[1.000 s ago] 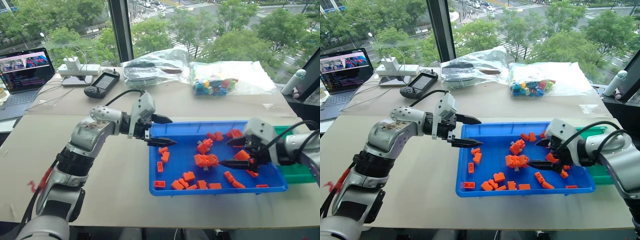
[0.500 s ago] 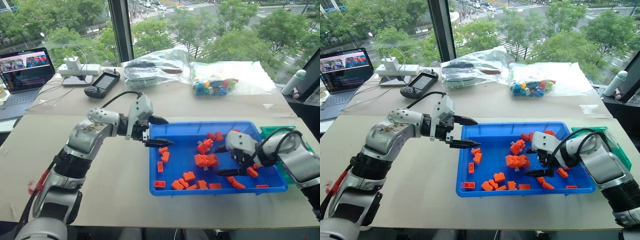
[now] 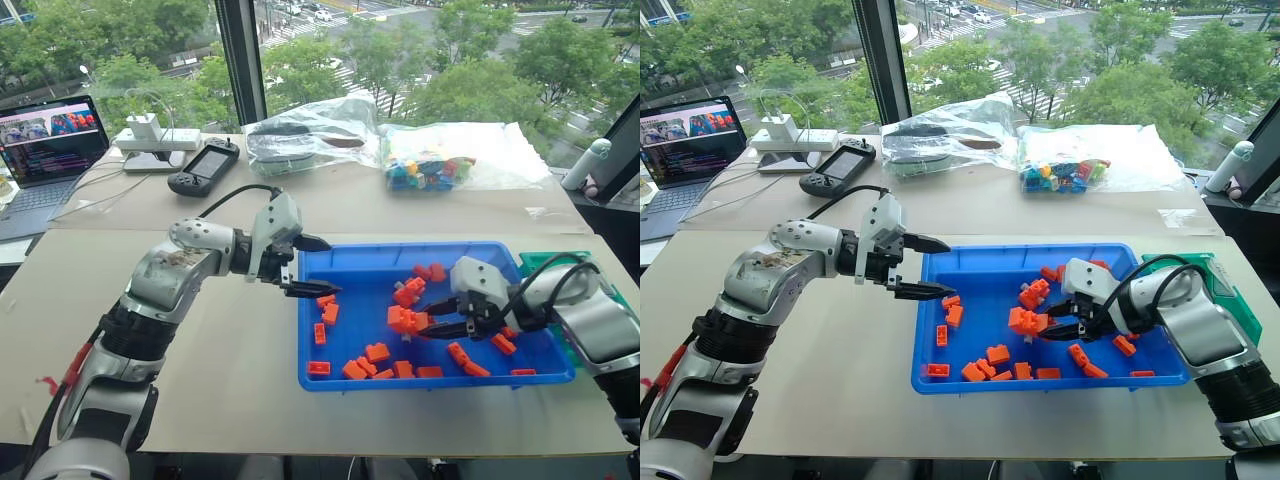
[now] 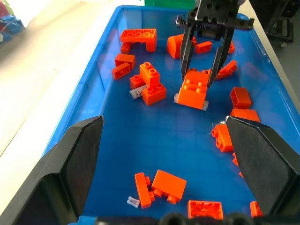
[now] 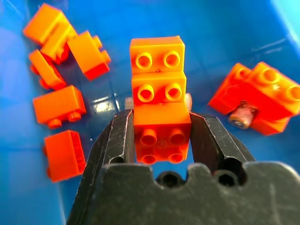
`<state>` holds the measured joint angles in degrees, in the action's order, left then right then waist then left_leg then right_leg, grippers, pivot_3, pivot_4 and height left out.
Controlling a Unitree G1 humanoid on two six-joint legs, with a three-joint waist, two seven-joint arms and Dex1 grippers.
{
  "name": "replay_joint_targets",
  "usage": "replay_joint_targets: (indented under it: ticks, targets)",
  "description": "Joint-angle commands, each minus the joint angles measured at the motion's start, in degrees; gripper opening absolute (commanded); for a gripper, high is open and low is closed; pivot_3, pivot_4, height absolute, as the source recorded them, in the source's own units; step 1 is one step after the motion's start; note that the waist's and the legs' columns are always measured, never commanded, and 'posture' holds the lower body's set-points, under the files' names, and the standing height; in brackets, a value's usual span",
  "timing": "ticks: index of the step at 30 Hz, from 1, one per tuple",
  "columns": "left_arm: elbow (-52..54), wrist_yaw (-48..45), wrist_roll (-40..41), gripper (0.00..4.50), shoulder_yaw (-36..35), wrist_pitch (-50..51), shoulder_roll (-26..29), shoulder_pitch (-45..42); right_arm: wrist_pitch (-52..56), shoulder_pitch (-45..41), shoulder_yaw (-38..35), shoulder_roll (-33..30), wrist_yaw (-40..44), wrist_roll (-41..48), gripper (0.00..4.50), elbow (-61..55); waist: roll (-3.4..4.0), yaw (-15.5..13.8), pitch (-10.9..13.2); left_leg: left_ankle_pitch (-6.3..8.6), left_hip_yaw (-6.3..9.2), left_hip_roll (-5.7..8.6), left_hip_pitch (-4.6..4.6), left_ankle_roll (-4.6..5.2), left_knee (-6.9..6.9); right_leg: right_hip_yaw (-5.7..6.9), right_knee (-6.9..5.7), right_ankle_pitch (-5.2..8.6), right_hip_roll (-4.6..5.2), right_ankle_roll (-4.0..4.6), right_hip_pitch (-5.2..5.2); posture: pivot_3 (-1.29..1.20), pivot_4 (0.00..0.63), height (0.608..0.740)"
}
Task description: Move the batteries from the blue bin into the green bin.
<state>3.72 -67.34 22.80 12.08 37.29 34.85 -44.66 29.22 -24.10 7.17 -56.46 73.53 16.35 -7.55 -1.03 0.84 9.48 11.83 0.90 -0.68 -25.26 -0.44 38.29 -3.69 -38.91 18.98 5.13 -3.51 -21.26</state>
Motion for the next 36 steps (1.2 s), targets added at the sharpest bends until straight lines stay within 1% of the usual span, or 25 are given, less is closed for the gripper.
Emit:
replay_joint_targets:
  ticks: [1,3,6,10,13,15,16,17,18,20,21,23,24,26,29,33,36]
  targets:
    - [-0.2,-0.9,0.2,4.50,-1.0,-1.7,0.1,-2.0,3.1,-0.3,-6.7,-2.2,-0.7,3.8,1.45,-3.2,0.00,0.0,0.0,0.00,0.00,0.00,0.00,0.00,0.00,0.00,0.00,0.00,0.01,0.00,0.01,0.00,0.150,0.732]
    - [-0.4,-1.0,0.2,4.50,-0.9,-1.8,-0.2,-2.2,4.7,-0.5,-9.5,-3.4,-1.6,4.7,1.45,-3.5,0.00,0.0,0.0,0.00,0.00,0.00,0.00,0.00,0.00,0.00,0.00,0.00,0.00,0.00,0.01,0.00,0.150,0.732]
    - [-0.5,-1.2,0.3,4.50,-0.7,-2.0,-0.5,-2.4,5.8,1.6,-13.1,-7.7,-1.3,4.4,1.45,-3.5,0.00,0.0,0.0,0.00,-0.02,0.01,0.00,0.00,-0.01,0.00,0.00,0.00,0.02,0.00,0.00,0.00,0.150,0.732]
    - [-0.8,-1.4,0.3,4.50,-0.5,-1.9,-1.1,-2.6,6.2,10.6,-17.0,-14.7,1.2,3.4,1.45,-5.7,-0.01,-0.3,0.0,0.01,-0.01,0.03,-0.01,0.01,-0.01,0.00,0.00,0.00,0.03,0.00,0.02,0.00,0.150,0.732]
    - [-1.3,-1.8,0.0,4.50,0.4,-2.3,-1.8,-3.2,6.7,14.6,-18.2,-15.5,0.7,4.4,1.45,-7.1,-0.02,-0.1,0.0,0.03,-0.04,0.01,-0.01,0.04,0.00,-0.01,0.00,0.00,0.03,0.00,0.04,0.00,0.150,0.732]
    - [-1.8,-2.1,-0.2,4.50,0.6,-2.7,-2.3,-3.5,6.1,15.9,-18.1,-15.9,-1.6,2.6,1.45,-7.1,-0.02,0.2,0.0,0.03,-0.05,-0.03,0.00,0.04,0.01,-0.01,0.03,0.00,-0.02,0.00,0.03,0.00,0.150,0.732]
    - [-2.0,-2.2,-0.4,4.50,0.6,-2.9,-2.3,-3.6,6.4,16.4,-18.2,-16.7,-1.4,2.5,1.45,-7.3,-0.02,0.3,0.0,0.03,-0.05,-0.02,0.00,0.04,0.01,-0.02,0.02,0.00,-0.02,0.00,0.02,0.00,0.150,0.732]
    - [-2.2,-2.4,-0.5,4.50,0.6,-3.1,-2.3,-3.6,7.3,16.9,-18.4,-17.4,-0.9,2.9,2.25,-7.9,-0.01,0.4,0.0,0.02,-0.05,-0.03,0.01,0.04,0.00,-0.04,0.02,0.00,-0.03,0.00,0.02,0.00,0.150,0.732]
    - [-2.3,-2.6,-0.6,4.50,0.6,-3.2,-2.3,-3.6,8.1,17.2,-18.7,-18.0,-0.3,3.6,2.63,-8.6,-0.01,0.4,0.0,0.02,-0.05,-0.03,0.02,0.04,0.00,-0.04,0.01,0.00,-0.05,0.00,0.01,0.00,0.150,0.732]
    - [-2.6,-3.1,-0.7,4.50,0.5,-3.6,-2.0,-3.5,8.9,16.8,-18.7,-18.3,-0.4,4.4,3.21,-9.4,-0.01,0.3,0.0,0.03,-0.04,-0.04,0.02,0.04,0.00,-0.04,0.01,0.00,-0.05,0.00,0.01,0.00,0.150,0.732]
    - [-2.8,-3.3,-0.8,4.50,0.5,-3.7,-1.9,-3.4,8.9,15.9,-18.4,-18.1,-1.0,4.4,3.61,-9.6,-0.02,0.3,0.0,0.03,-0.04,-0.03,0.02,0.04,0.00,-0.04,0.02,0.00,-0.04,0.00,0.02,0.00,0.150,0.732]
    - [-2.9,-3.5,-0.9,4.50,0.4,-3.9,-1.8,-3.3,9.9,12.6,-17.1,-16.5,-2.4,5.6,4.24,-11.1,-0.02,0.3,0.0,0.02,-0.05,-0.02,0.02,0.04,0.01,-0.04,0.03,0.00,-0.03,0.00,0.03,0.00,0.150,0.732]
    - [-2.8,-3.3,-0.9,4.50,0.3,-4.0,-1.8,-3.2,10.5,10.6,-15.4,-15.1,-3.5,5.8,4.48,-12.3,-0.02,0.4,0.0,0.02,-0.05,-0.03,0.02,0.04,0.02,-0.04,0.03,0.00,-0.04,0.00,0.02,0.00,0.150,0.732]
    - [-2.6,-3.0,-0.9,4.50,0.0,-3.8,-2.0,-3.2,10.3,7.6,-12.1,-12.5,-5.7,4.8,4.48,-14.1,-0.02,0.4,0.0,0.02,-0.03,-0.05,0.02,0.04,0.01,-0.04,0.03,0.00,-0.06,0.00,0.02,0.00,0.150,0.732]
    - [-2.2,-2.6,-0.8,4.50,-0.3,-3.7,-2.3,-2.9,13.0,2.9,-7.5,-7.3,-9.9,4.3,4.48,-15.2,-0.05,0.3,0.0,0.02,0.01,-0.06,0.01,0.04,0.02,-0.01,0.03,0.00,-0.07,0.00,0.02,0.00,0.150,0.732]
    - [-1.8,-2.2,-0.7,4.50,-0.6,-3.4,-2.5,-2.7,14.1,2.1,-3.8,-5.9,-10.3,3.9,4.48,-15.2,-0.05,-0.3,0.0,0.02,0.02,0.05,-0.03,0.04,0.03,0.00,0.01,0.00,0.04,0.00,0.01,0.00,0.150,0.732]
    - [-1.8,-1.4,-0.9,4.50,-0.7,-3.2,-2.6,-2.6,13.5,1.2,-1.1,-4.7,-9.5,3.9,4.48,-14.4,-0.05,-0.2,0.0,0.02,0.02,0.05,-0.03,0.04,0.05,0.02,0.01,0.00,0.05,0.00,0.02,0.00,0.150,0.732]
